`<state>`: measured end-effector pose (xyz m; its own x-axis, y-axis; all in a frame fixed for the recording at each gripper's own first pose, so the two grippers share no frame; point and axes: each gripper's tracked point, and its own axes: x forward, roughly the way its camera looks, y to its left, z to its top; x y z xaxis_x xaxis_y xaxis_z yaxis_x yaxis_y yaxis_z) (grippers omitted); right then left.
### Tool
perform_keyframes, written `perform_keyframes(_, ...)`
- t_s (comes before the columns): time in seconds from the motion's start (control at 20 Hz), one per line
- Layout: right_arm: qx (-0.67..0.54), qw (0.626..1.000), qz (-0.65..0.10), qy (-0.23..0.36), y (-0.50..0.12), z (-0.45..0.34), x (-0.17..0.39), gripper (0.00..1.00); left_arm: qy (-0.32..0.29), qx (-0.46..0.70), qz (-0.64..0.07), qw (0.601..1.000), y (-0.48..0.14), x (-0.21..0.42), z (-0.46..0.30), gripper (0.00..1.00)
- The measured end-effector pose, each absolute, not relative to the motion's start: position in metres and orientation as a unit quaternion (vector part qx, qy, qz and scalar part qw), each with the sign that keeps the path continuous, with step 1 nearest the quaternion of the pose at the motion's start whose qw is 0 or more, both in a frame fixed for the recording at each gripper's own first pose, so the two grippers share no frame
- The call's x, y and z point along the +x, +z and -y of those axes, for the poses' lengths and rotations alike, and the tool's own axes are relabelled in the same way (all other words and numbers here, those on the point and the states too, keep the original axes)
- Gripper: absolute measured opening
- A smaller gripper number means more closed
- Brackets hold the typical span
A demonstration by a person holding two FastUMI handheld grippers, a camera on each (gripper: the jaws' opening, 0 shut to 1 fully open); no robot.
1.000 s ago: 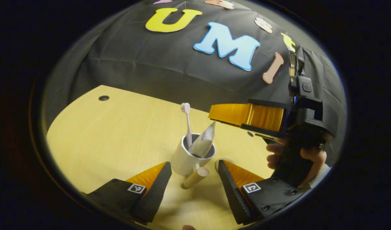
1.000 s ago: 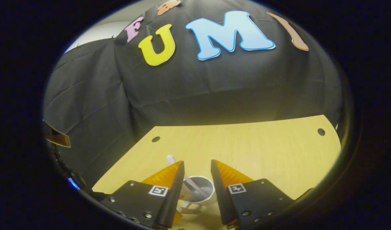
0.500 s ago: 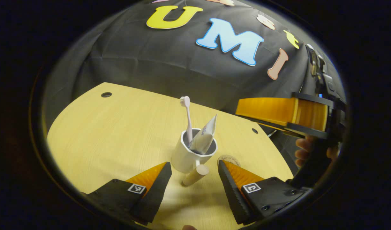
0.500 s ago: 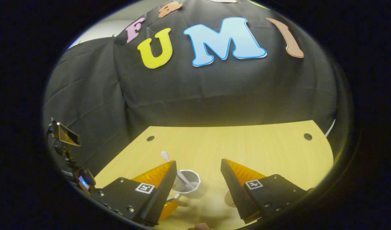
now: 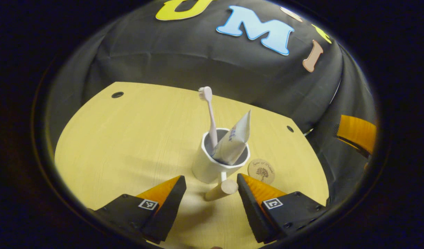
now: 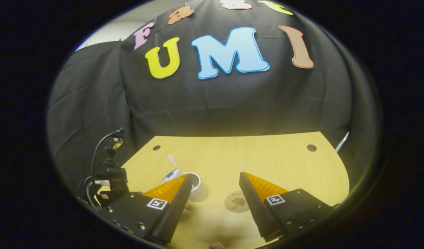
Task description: Put the toothbrush and toothpaste on the desktop into the cup, then pick up the cup and place it on the coaster on the desktop.
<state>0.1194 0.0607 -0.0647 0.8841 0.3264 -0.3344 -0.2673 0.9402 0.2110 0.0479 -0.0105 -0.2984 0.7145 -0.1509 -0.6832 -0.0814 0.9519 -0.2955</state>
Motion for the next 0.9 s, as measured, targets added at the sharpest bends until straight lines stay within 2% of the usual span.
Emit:
perform_keyframes(0.15, 0.084, 0.966, -0.201, 0.141, -0.078, -0.048, 0.109, 0.87, -0.024, -0.129, -0.405, 0.905, -0.304, 0.054, 0.014, 0.92)
perform_keyframes(0.2, 0.085, 0.965, -0.206, 0.137, -0.083, -0.044, 0.107, 0.87, -0.025, -0.125, -0.416, 0.901, -0.307, 0.054, 0.016, 0.94)
perform_keyframes(0.35, 0.088, 0.964, -0.218, 0.126, -0.096, -0.031, 0.100, 0.87, -0.029, -0.123, -0.450, 0.884, -0.316, 0.056, 0.026, 0.92)
perform_keyframes(0.4, 0.090, 0.963, -0.223, 0.123, -0.099, -0.026, 0.098, 0.87, -0.028, -0.119, -0.460, 0.879, -0.319, 0.057, 0.026, 0.94)
perform_keyframes(0.55, 0.099, 0.960, -0.237, 0.112, -0.112, -0.011, 0.092, 0.87, -0.023, -0.095, -0.487, 0.868, -0.327, 0.060, 0.026, 0.85)
perform_keyframes(0.6, 0.102, 0.959, -0.242, 0.107, -0.116, -0.005, 0.090, 0.88, -0.021, -0.088, -0.497, 0.863, -0.332, 0.061, 0.025, 0.75)
perform_keyframes(0.75, 0.117, 0.956, -0.253, 0.092, -0.127, 0.012, 0.088, 0.88, -0.017, -0.084, -0.524, 0.847, -0.343, 0.062, 0.028, 0.73)
perform_keyframes(0.85, 0.131, 0.953, -0.259, 0.084, -0.131, 0.021, 0.088, 0.88, -0.014, -0.079, -0.536, 0.840, -0.349, 0.062, 0.030, 0.70)
perform_keyframes(0.9, 0.139, 0.952, -0.261, 0.080, -0.134, 0.025, 0.088, 0.88, -0.013, -0.073, -0.539, 0.839, -0.350, 0.062, 0.031, 0.65)
